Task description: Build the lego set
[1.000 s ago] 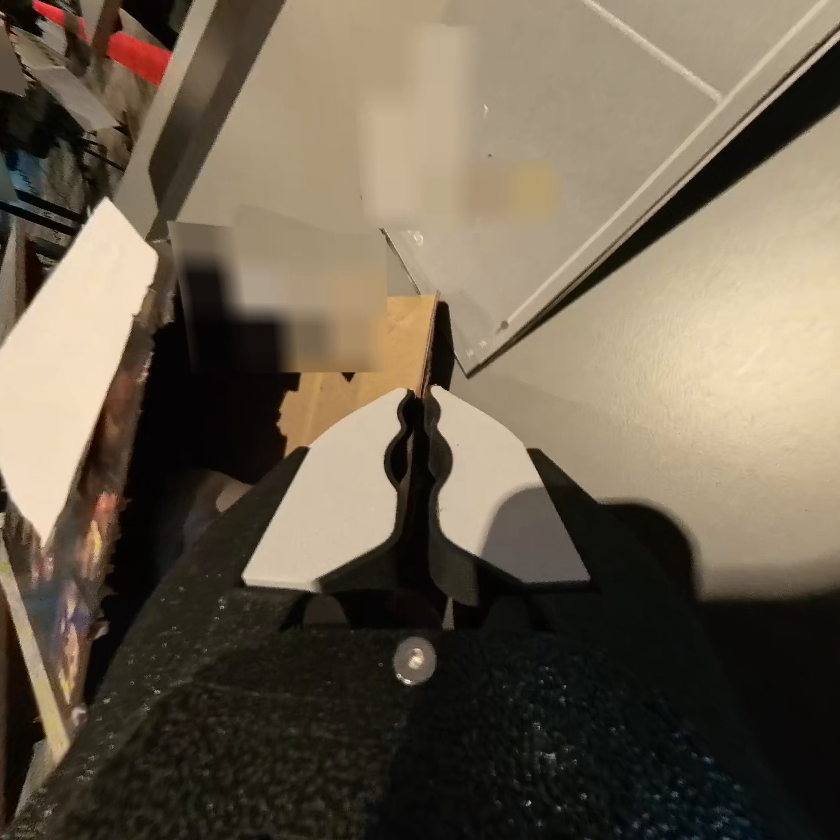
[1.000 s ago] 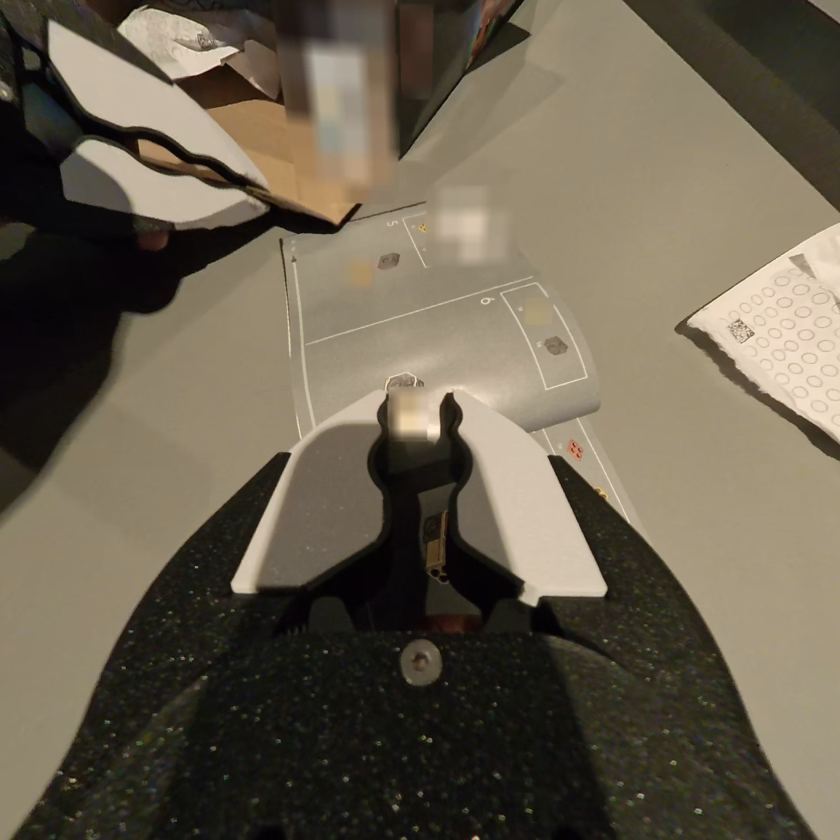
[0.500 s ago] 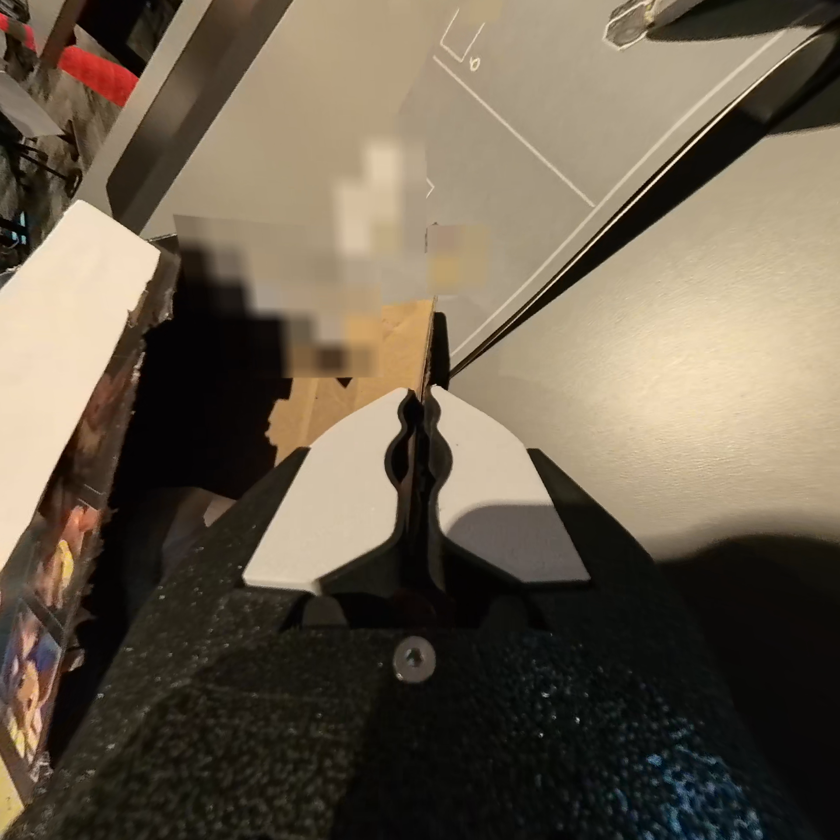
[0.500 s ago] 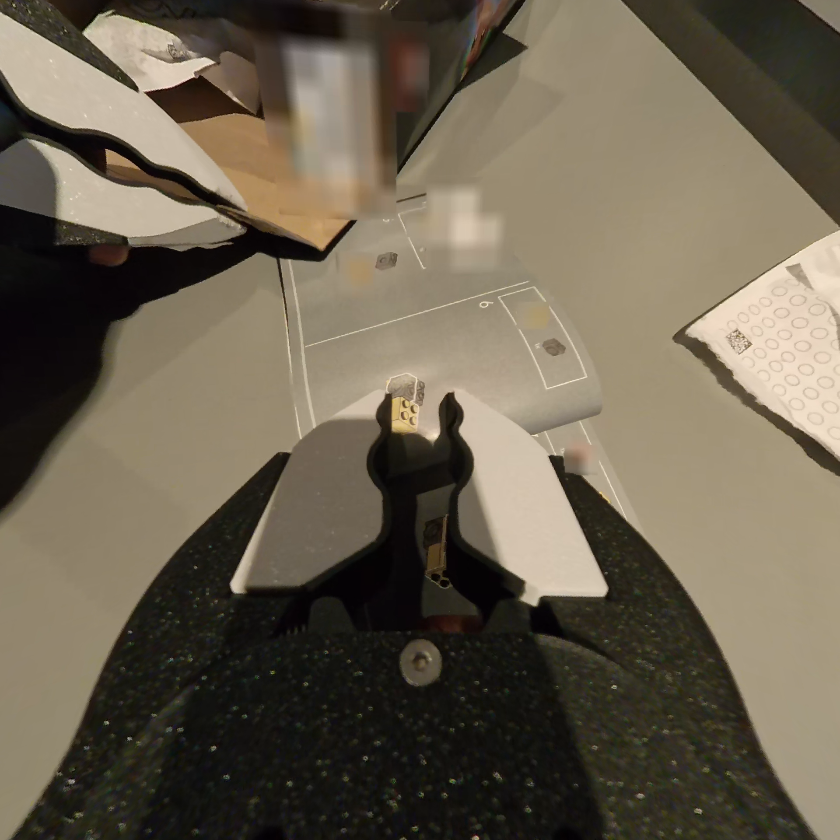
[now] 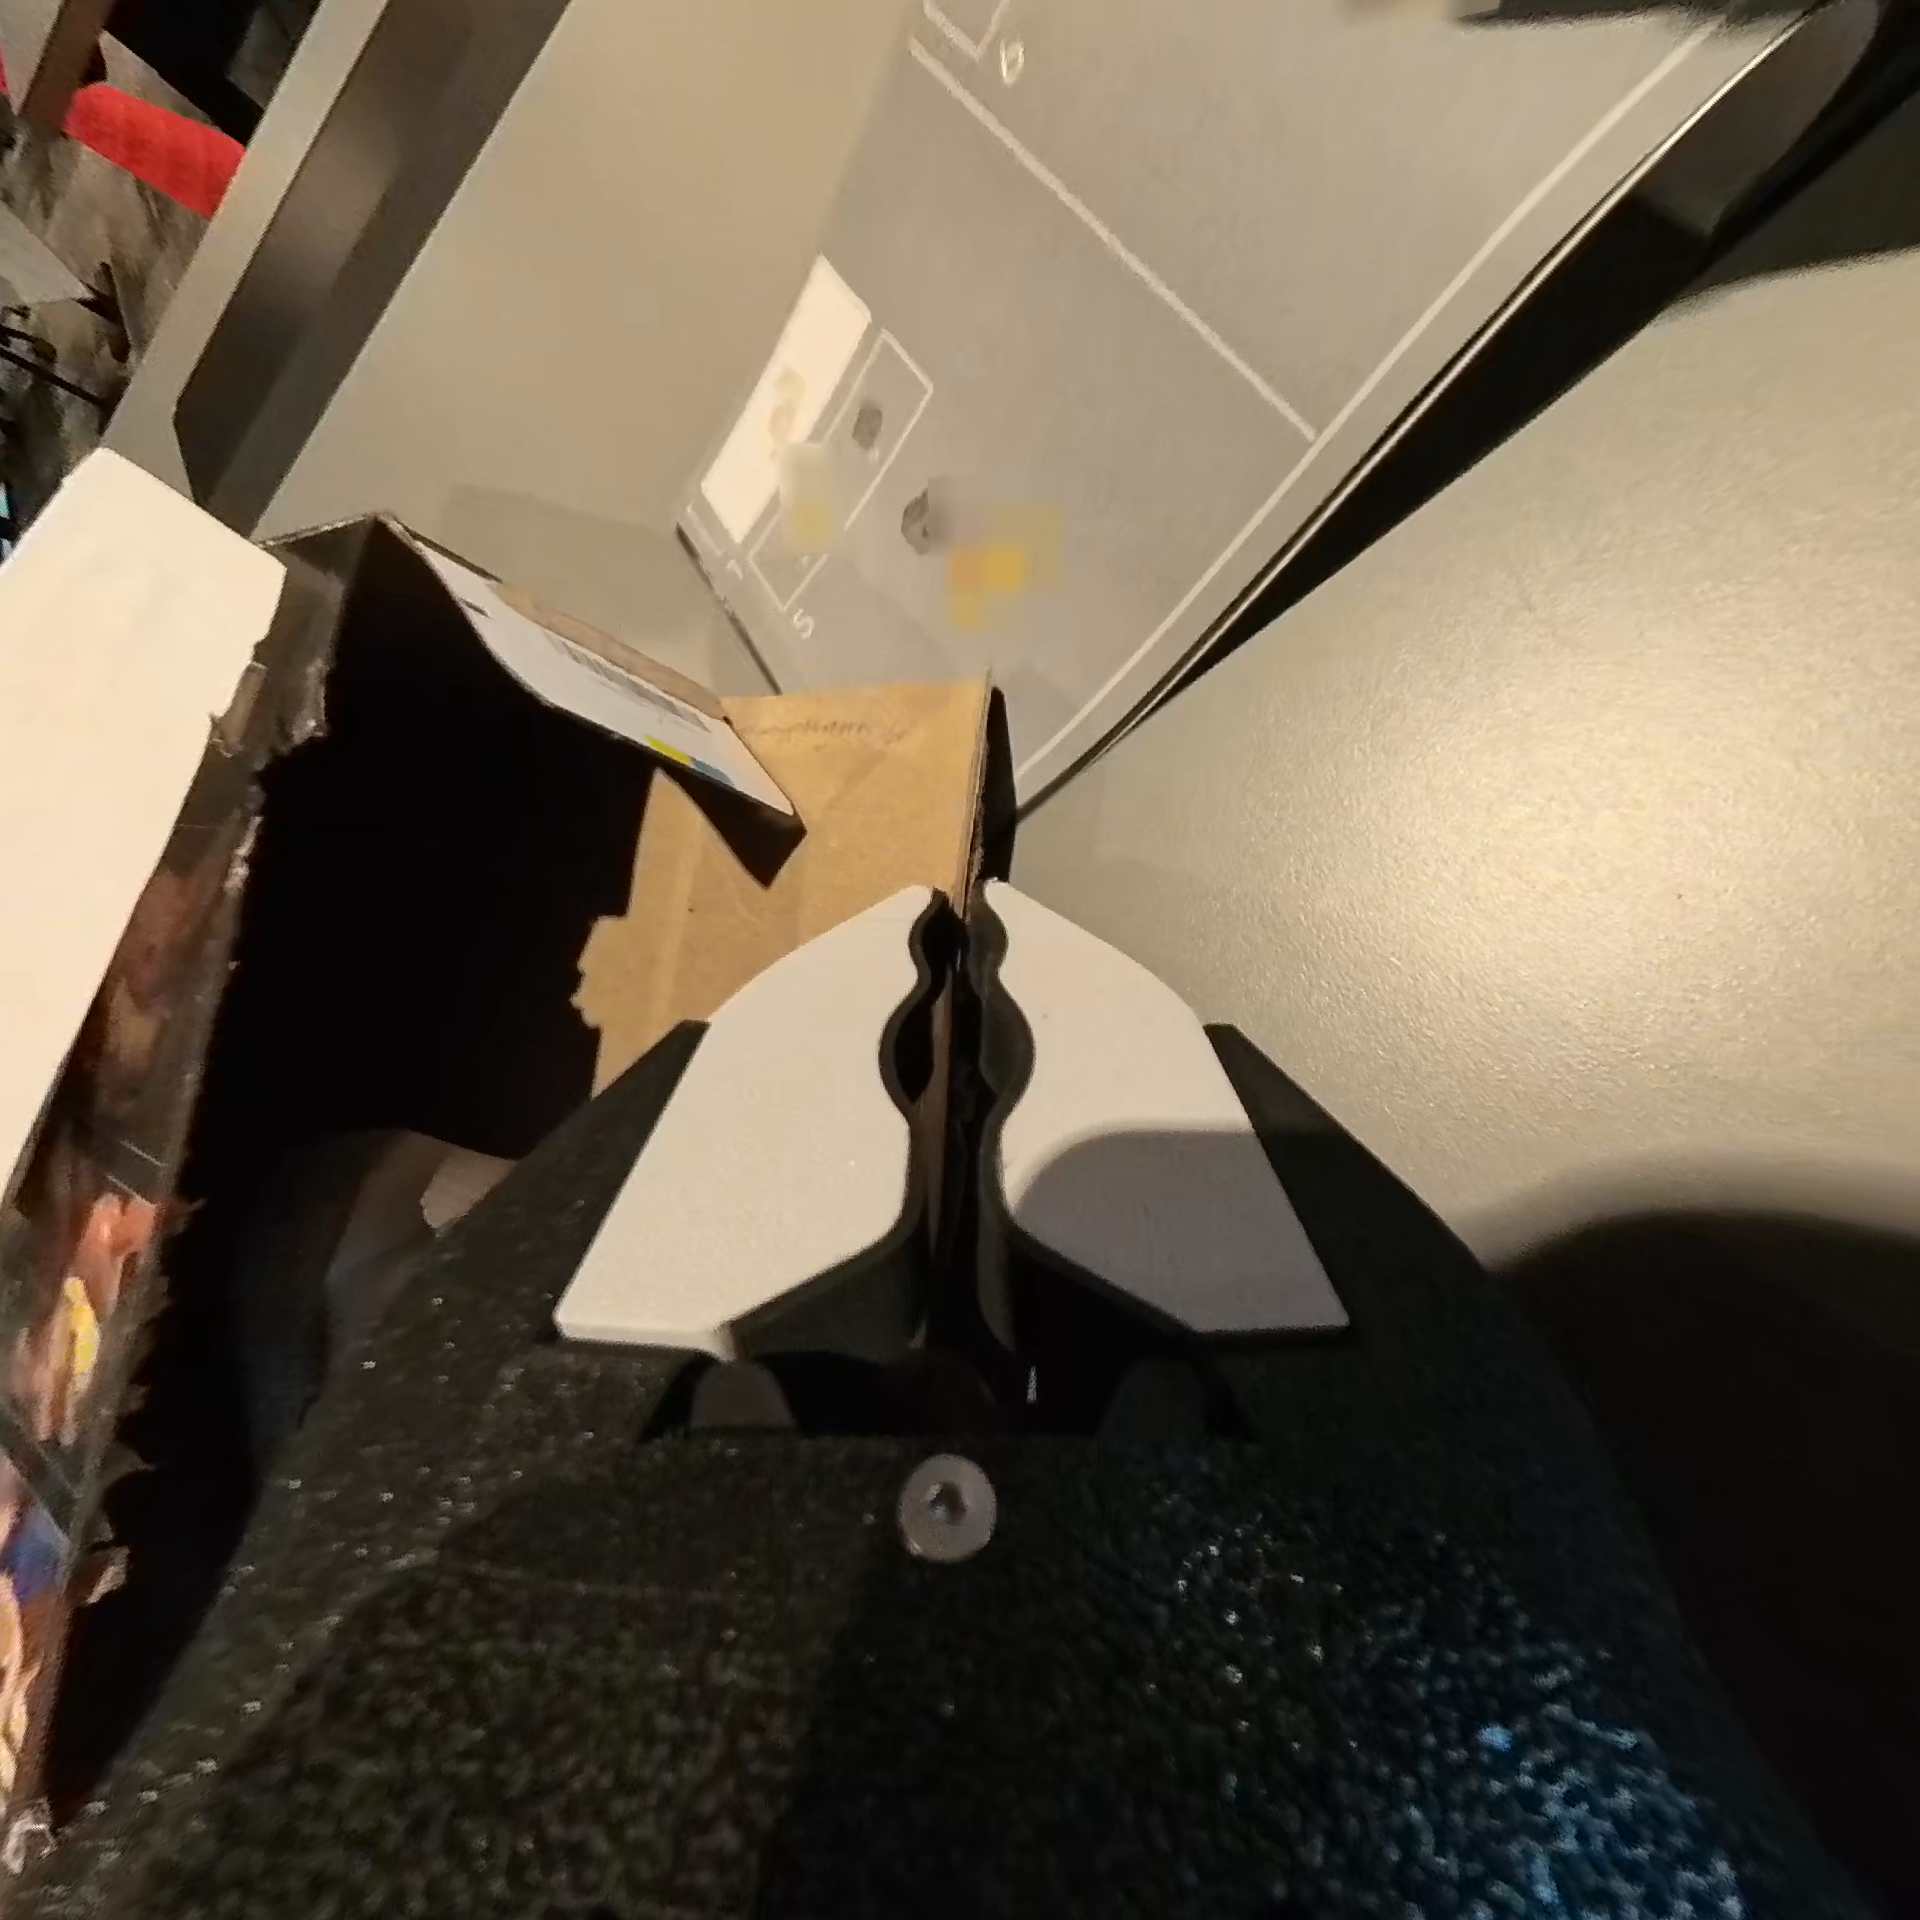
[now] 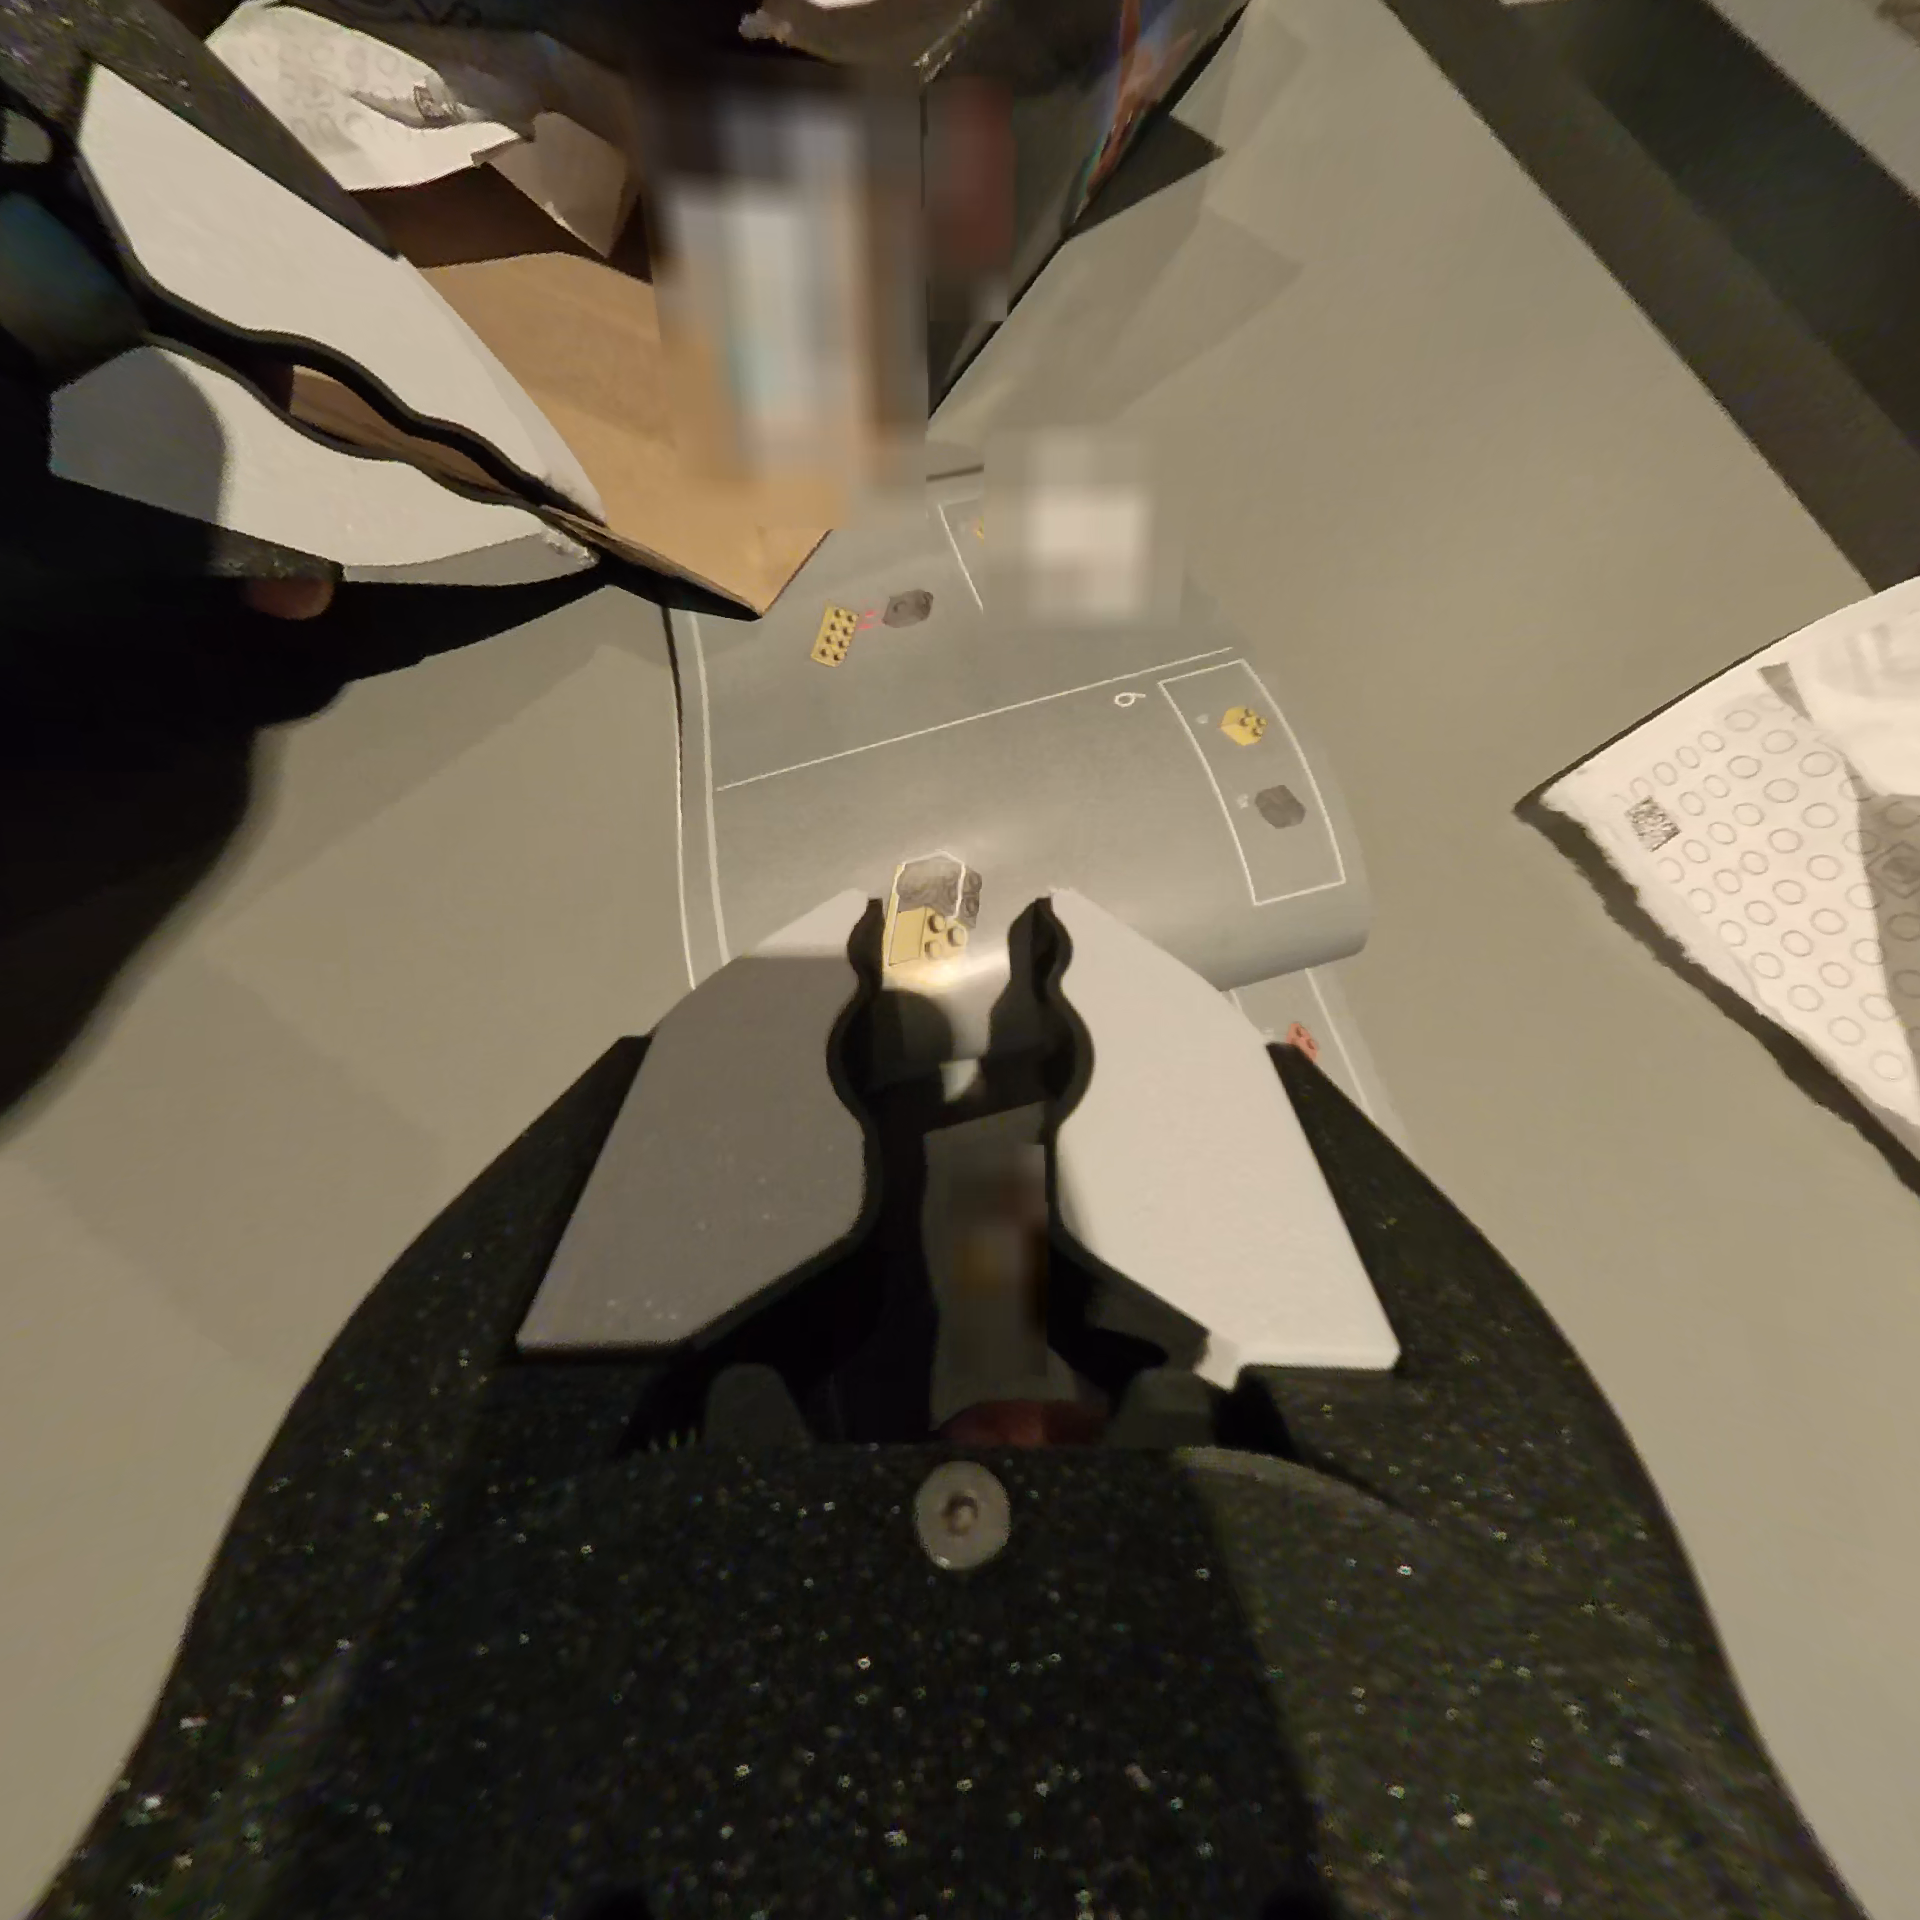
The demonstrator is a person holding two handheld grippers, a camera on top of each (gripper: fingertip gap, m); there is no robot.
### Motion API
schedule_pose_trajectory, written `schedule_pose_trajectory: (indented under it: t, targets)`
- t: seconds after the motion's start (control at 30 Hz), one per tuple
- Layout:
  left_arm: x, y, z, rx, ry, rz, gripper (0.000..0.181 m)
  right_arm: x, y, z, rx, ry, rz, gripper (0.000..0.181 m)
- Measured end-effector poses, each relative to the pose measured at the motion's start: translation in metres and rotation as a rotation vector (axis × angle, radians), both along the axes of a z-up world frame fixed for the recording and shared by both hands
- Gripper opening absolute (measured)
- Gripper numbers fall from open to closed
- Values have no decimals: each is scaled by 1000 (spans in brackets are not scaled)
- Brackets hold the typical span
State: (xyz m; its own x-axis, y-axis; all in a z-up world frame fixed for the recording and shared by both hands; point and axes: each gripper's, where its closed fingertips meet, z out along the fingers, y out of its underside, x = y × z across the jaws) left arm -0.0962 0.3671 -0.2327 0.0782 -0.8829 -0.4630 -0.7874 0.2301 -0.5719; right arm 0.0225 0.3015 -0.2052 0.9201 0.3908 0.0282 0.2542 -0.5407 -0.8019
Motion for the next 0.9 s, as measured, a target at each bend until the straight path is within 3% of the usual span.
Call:
schedule_pose_trajectory:
  t: [0.9]
  targets:
    - [2, 1, 3, 35, 4, -11, 3, 3, 5, -5, -29, 27, 12, 30]
